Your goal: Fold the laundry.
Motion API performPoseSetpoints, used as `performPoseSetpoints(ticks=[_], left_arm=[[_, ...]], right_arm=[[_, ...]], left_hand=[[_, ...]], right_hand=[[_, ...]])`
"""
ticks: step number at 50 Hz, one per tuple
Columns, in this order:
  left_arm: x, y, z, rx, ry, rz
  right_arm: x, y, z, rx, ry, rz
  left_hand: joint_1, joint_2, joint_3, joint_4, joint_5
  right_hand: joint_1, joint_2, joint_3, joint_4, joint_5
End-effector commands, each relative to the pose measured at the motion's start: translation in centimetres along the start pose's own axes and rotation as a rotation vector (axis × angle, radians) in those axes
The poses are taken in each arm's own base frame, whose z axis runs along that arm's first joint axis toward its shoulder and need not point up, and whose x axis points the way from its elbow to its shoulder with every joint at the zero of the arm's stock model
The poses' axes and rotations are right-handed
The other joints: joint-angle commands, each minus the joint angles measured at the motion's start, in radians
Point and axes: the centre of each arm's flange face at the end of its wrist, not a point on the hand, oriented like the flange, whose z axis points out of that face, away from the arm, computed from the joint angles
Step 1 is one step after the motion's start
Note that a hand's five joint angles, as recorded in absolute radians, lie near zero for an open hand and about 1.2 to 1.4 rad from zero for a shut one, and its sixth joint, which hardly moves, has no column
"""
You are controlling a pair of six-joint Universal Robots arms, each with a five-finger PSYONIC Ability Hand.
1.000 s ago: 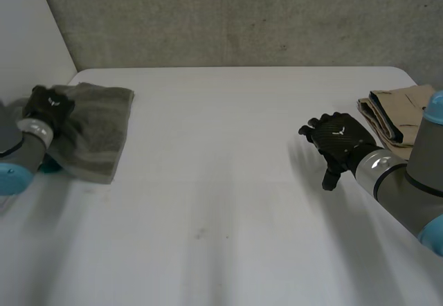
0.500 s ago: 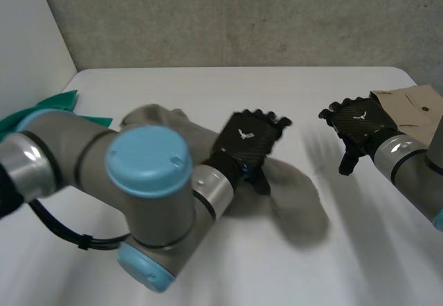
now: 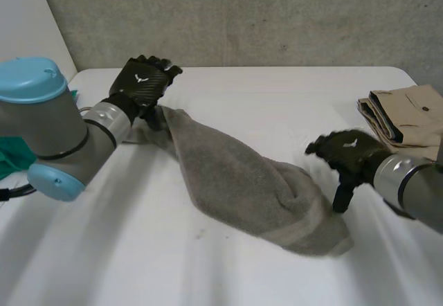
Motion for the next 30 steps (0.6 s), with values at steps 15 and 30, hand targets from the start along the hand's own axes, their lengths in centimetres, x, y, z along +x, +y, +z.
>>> performPoseSetpoints(ticks=[15,30], left_arm=[[0.8,9.4,7.4,0.032,0.135,0.121],[1.4,11.0,8.3,0.031,0.094,0.144]], right_arm=[[-7.7,5.2,-0.8,0.082,-0.020,-0.106],[-6.7,5.9,1.2,0.090,0.071,-0.162]], left_hand=[[0.181,0.165,0.166,0.171,0.161],[1.191,1.175,1.176,1.181,1.171]], right_hand=[[0.014,-0.045,-0.040,-0.060,-0.059],[1.235,1.177,1.181,1.162,1.163]])
